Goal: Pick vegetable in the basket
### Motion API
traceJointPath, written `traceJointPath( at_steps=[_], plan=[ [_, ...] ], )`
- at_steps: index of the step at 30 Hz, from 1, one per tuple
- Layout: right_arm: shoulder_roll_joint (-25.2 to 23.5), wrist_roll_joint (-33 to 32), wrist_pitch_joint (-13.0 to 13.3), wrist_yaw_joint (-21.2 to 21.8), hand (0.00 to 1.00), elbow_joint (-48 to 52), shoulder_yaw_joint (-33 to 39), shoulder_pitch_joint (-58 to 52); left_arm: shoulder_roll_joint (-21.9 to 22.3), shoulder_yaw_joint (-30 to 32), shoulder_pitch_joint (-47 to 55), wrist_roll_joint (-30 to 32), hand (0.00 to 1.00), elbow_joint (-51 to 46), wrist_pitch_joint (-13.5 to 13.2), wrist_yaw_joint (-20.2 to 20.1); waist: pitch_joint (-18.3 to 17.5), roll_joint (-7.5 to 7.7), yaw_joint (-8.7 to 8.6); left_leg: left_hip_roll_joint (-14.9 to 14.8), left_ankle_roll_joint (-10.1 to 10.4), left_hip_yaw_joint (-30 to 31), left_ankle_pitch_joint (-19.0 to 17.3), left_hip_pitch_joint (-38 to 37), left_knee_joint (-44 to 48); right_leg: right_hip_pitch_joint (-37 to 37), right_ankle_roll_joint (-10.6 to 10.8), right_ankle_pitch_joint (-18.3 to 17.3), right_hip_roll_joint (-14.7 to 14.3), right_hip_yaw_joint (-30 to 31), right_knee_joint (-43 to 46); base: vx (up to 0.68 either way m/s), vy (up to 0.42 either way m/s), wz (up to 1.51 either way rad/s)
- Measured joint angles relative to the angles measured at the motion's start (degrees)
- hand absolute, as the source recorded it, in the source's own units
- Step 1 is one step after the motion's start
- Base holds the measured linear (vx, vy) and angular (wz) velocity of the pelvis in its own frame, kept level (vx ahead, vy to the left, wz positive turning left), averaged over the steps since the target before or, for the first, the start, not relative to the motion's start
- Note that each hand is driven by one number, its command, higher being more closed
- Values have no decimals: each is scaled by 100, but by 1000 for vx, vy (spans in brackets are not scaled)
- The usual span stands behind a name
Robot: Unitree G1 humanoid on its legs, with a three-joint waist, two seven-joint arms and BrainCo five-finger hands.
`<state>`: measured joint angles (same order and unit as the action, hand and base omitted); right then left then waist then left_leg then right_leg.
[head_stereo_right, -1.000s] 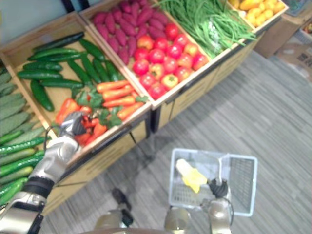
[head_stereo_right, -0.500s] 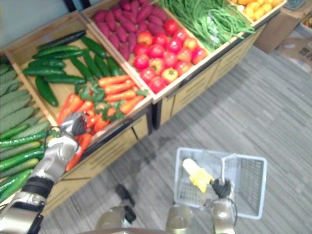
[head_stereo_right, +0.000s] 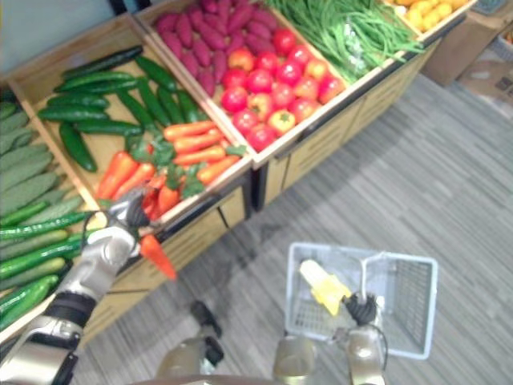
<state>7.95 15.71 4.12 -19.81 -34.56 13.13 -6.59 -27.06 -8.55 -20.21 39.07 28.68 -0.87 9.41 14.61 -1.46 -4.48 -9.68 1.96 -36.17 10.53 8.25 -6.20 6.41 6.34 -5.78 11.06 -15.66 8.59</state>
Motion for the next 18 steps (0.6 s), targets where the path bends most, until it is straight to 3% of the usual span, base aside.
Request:
traceJointPath(
  at_steps=[5, 6, 18],
  plan=[
    [0, 1, 0, 7, 100, 3, -3, 40, 6, 18, -91, -1, 0, 36, 32, 31, 27, 11, 8, -14, -8, -35, 21, 68, 0, 115, -1, 0, -3, 39, 58, -39, -61, -3],
    [0, 0, 0, 7, 100, 2, -3, 62, 6, 50, -113, -2, 100, 40, 36, 44, 33, 20, 10, -18, -12, -65, 24, 97, 0, 163, 0, 1, -5, 59, 59, -54, -67, -9],
    [19, 4, -3, 39, 100, 6, -134, 222, 180, 260, -471, -9, 100, 360, 8, 200, 101, 86, 21, -74, 9, -159, 8, 302, -2, 434, 58, 153, -25, 230, -57, -74, -65, -6]
  ],
)
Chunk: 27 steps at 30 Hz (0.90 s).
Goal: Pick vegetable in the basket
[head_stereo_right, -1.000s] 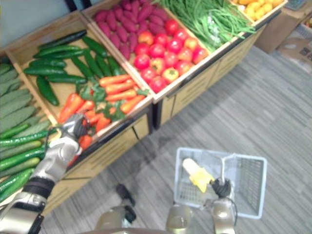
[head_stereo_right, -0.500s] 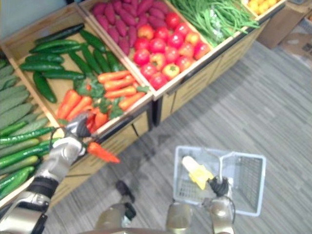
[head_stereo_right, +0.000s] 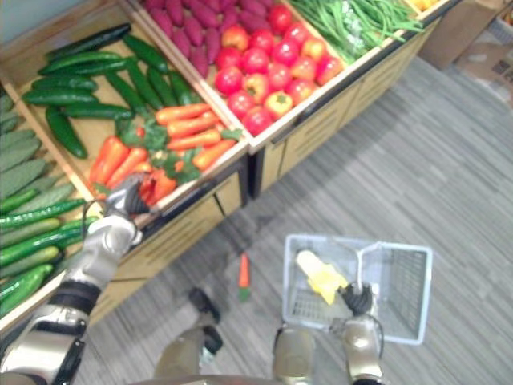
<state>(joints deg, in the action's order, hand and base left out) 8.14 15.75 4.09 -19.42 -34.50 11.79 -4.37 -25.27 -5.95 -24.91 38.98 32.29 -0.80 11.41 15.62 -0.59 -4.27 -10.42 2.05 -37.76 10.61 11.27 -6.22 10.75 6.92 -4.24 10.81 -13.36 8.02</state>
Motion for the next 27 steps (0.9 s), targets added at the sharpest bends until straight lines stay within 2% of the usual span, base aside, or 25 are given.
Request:
traceJointPath(
  at_steps=[7, 27],
  plan=[
    [0, 2, 0, 4, 100, -2, -110, 25, 20, 50, -71, -2, 100, -13, 7, 42, 42, 72, -6, 40, 1, -66, -1, 21, 0, 8, 48, 103, 21, 59, -107, -34, -49, -3],
    [0, 11, 12, 3, 100, -6, -141, 30, 45, 8, -69, -50, 100, -90, -26, 224, 68, 118, -7, 76, 0, -64, -2, 20, 0, 5, 86, 130, 56, 59, -102, -4, -57, 0]
  ],
)
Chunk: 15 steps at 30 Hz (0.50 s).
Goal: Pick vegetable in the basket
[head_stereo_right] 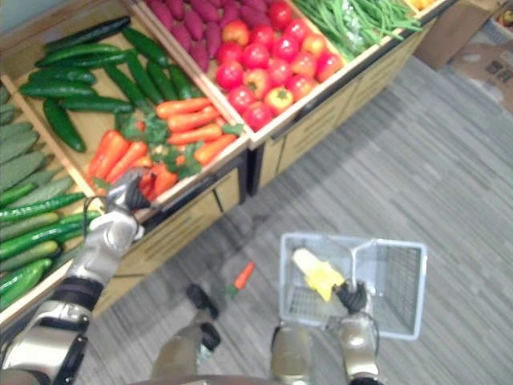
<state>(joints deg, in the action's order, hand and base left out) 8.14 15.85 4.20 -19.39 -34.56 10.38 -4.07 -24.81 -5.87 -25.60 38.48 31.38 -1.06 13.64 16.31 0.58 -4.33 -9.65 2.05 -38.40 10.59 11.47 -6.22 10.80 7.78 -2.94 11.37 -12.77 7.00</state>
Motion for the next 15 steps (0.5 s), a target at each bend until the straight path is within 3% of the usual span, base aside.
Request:
traceJointPath(
  at_steps=[10, 15],
  plan=[
    [0, 10, 0, 0, 100, -2, -9, 0, 0, 26, 25, -369, 100, -35, -20, 34, 2, 5, 0, 2, -3, -11, 2, -25, 0, -30, 26, 71, -4, 15, -21, -1, -10, 0],
    [-2, 10, 0, 0, 100, -1, -7, -18, -12, 110, 22, -467, 100, -142, -28, -145, 11, 35, -30, 18, -36, 7, 26, -80, 0, -104, 47, 90, 7, -7, -40, 0, 0, 1]
  ],
)
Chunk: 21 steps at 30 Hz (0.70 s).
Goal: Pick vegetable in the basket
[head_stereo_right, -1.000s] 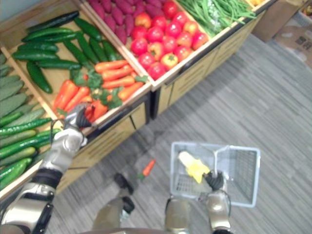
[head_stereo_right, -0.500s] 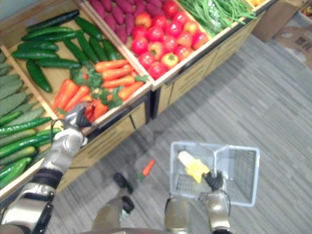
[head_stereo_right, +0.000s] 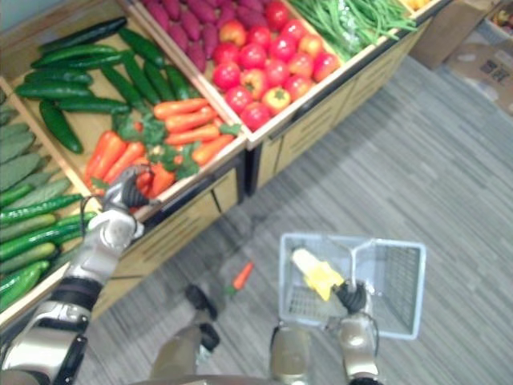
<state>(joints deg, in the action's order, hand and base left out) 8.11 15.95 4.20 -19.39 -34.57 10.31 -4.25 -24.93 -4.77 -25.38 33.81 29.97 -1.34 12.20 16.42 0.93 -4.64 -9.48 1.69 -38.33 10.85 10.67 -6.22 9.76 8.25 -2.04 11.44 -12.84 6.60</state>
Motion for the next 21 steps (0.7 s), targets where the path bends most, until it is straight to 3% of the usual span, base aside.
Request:
traceJointPath(
  at_steps=[10, 20, 21],
  plan=[
    [-5, 3, 0, -5, 100, 3, 14, -96, -239, 73, -17, -221, 100, -330, -66, -91, -11, -13, -1, 3, -30, 109, 26, -124, 1, -149, -40, -30, -26, -63, 13, 5, -53, 1],
    [-6, 4, -1, -9, 100, 28, 32, -128, -234, 445, -20, -221, 100, -336, 97, 290, -16, -23, 2, 11, 5, 145, 0, -102, 0, -133, -49, -38, -20, -75, 48, -40, -59, 2],
    [-7, 4, -1, -9, 100, 31, 34, -132, -234, 490, -20, -221, 0, -336, 102, 311, -16, -23, 3, 13, 5, 147, 0, -99, 0, -133, -49, -38, -19, -76, 48, -32, -55, 2]
  ],
)
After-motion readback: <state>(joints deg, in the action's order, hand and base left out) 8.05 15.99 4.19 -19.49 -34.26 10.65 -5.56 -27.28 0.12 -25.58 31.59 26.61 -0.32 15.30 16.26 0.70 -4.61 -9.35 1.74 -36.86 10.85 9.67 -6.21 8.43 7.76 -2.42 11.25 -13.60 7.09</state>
